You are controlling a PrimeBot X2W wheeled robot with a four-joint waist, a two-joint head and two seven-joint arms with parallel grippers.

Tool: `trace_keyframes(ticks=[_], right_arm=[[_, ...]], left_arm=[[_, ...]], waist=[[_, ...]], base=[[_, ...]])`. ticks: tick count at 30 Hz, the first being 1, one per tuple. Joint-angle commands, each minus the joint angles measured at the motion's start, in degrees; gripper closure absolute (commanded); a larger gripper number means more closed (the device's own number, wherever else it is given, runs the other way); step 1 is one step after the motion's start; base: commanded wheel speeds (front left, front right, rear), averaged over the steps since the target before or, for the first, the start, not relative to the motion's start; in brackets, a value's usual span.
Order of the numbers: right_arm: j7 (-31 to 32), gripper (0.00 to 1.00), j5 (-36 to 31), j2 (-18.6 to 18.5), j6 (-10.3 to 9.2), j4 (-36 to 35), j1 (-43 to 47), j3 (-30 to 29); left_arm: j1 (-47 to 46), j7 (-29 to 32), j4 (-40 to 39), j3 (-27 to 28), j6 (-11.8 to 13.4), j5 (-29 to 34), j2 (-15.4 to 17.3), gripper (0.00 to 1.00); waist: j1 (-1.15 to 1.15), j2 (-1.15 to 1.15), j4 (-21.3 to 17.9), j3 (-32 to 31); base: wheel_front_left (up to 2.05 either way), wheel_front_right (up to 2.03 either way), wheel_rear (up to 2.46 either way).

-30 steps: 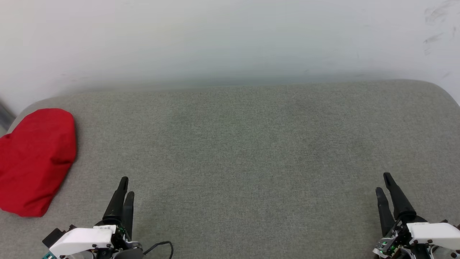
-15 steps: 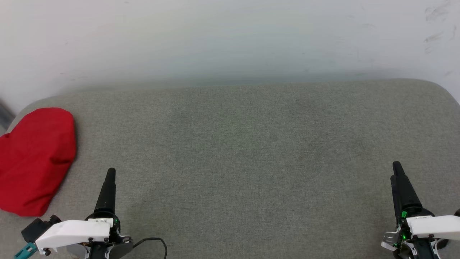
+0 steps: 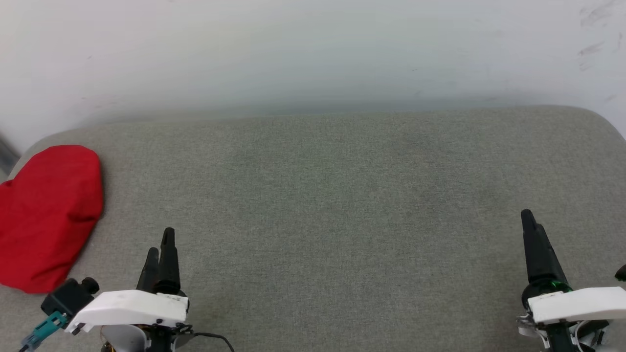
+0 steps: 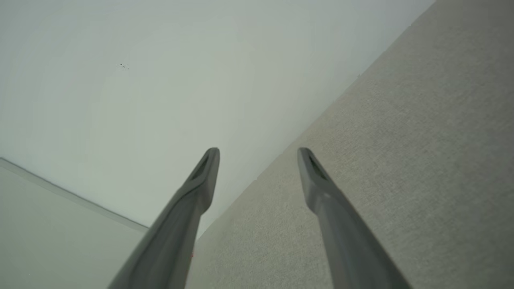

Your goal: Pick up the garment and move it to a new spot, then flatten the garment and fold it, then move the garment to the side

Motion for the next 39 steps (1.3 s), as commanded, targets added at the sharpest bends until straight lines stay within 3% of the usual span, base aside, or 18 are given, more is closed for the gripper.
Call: trace_keyframes(ticks=[1, 8, 23, 39], right_arm=[[-0.5, 0.0, -1.8, -0.1, 0.01, -1.3, -0.2, 0.3], [-2.1, 0.0, -11.3, -0.1, 0.01, -2.4, 0.8, 1.3], [-4.7, 0.0, -23.0, 0.0, 0.01, -2.8, 2.3, 2.8], [-7.5, 0.0, -34.3, 0.0, 0.01, -4.5, 3.5, 3.1]], left_arm=[[-0.3, -0.4, -1.3, -0.3, 0.5, 2.0, 0.2, 0.0], [0.6, -2.0, -2.3, -2.9, 3.6, 10.8, 1.1, 0.0], [1.7, -4.6, -3.7, -7.5, 7.5, 21.0, 3.4, 0.0], [2.8, -7.4, -5.6, -11.2, 8.2, 30.7, 4.5, 0.0]], waist=[[0.0, 0.0, 0.0, 0.0], [0.0, 0.0, 0.1, 0.0], [0.0, 0.0, 0.1, -0.1], [0.0, 0.0, 0.2, 0.0]], base=[[0.0, 0.0, 0.0], [0.0, 0.0, 0.0], [0.0, 0.0, 0.0], [0.0, 0.0, 0.0]])
